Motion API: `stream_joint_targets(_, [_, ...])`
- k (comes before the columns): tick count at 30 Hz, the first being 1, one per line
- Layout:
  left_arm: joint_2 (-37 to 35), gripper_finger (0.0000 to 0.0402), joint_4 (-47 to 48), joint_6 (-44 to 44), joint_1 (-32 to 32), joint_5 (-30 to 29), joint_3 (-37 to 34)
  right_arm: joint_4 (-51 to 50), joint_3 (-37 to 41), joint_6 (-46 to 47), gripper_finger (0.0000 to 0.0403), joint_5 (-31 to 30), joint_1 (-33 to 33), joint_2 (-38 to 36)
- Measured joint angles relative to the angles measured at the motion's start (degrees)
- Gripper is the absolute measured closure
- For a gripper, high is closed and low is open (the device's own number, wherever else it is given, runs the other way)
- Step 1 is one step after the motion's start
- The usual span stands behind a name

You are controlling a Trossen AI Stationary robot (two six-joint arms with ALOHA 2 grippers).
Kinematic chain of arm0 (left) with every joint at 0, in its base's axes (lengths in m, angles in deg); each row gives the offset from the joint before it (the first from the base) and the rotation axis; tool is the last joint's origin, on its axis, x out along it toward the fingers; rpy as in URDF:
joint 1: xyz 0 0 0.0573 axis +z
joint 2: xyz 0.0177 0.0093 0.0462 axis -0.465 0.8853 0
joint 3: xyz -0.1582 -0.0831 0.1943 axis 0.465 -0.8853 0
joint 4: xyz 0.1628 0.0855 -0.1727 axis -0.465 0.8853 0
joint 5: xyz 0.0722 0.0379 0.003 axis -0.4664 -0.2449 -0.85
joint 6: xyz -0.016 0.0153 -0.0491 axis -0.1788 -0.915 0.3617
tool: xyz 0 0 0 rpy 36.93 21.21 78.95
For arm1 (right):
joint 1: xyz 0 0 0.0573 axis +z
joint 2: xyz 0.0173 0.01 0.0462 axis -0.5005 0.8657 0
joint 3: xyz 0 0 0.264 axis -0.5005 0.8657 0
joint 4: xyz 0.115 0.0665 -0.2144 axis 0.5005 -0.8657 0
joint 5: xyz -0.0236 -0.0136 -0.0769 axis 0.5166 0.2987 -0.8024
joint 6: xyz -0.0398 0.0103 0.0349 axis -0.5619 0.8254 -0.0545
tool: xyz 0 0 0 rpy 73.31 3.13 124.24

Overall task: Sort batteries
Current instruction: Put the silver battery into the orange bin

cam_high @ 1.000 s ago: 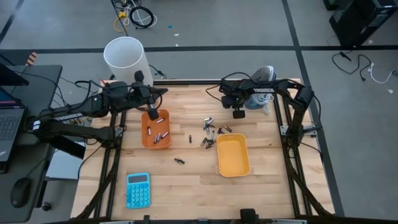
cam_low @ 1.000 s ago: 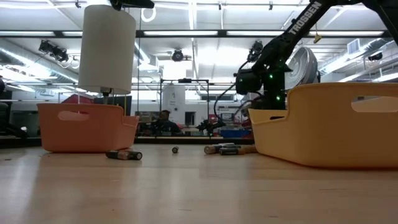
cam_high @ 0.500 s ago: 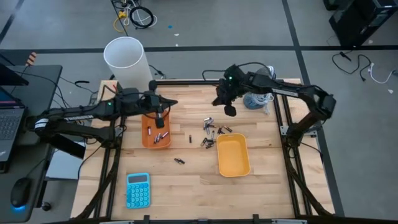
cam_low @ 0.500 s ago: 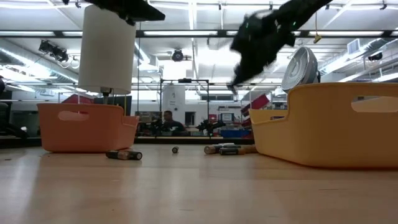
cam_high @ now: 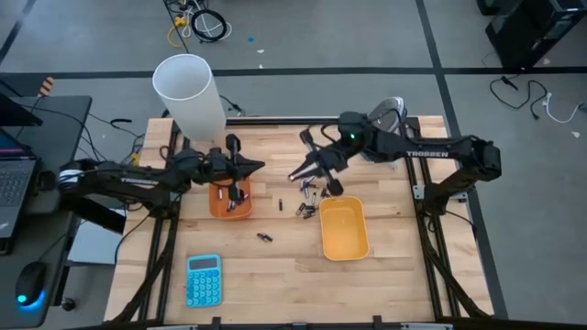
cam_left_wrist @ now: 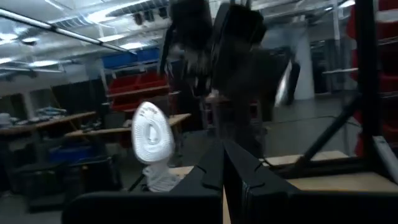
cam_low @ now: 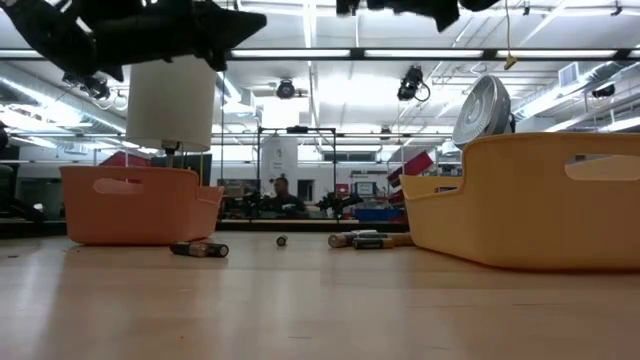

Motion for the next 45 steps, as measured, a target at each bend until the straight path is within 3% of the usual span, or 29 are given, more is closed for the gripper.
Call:
stream_joint_targets(7, [8.85, 0.0395, -12.85, 1.61, -2.5, 8.92, 0.23, 16.8, -0.04, -0.15, 0.0398, -0.31, 4.86, 3.68])
stream_joint_targets(11, [11.89, 0.0374, -20.18, 3.21, -4.12, 9.88, 0.26, 22.33, -0.02, -0.08, 0.0398, -1.85, 6.17, 6.34])
stream_joint_targets(16, [12.66, 0.0331, -22.38, 5.21, -5.28, 9.8, 0.26, 26.01, -0.02, 0.04, 0.0398, -2.22, 6.44, 8.51])
stream_joint_targets(25, [12.66, 0.0269, -25.57, 5.48, -6.32, 8.1, 1.24, 28.17, 0.0, -0.07, 0.0398, -3.94, 6.41, 8.52])
stream_joint_targets(30, [13.39, 0.0266, -24.18, 4.59, -6.32, 8.02, 4.68, 28.43, 0.0, -0.12, 0.0398, -4.96, 6.41, 8.52])
stream_joint_targets(35, [15.73, 0.0266, -21.52, 4.53, -6.32, 11.76, 7.84, 28.42, 0.0, -0.12, 0.0398, -4.98, 6.41, 8.52])
stream_joint_targets(45, [17.45, 0.0266, -23.04, 4.53, -6.38, 15.47, 9.81, 28.05, 0.0, -0.12, 0.0398, -4.98, 6.41, 8.52])
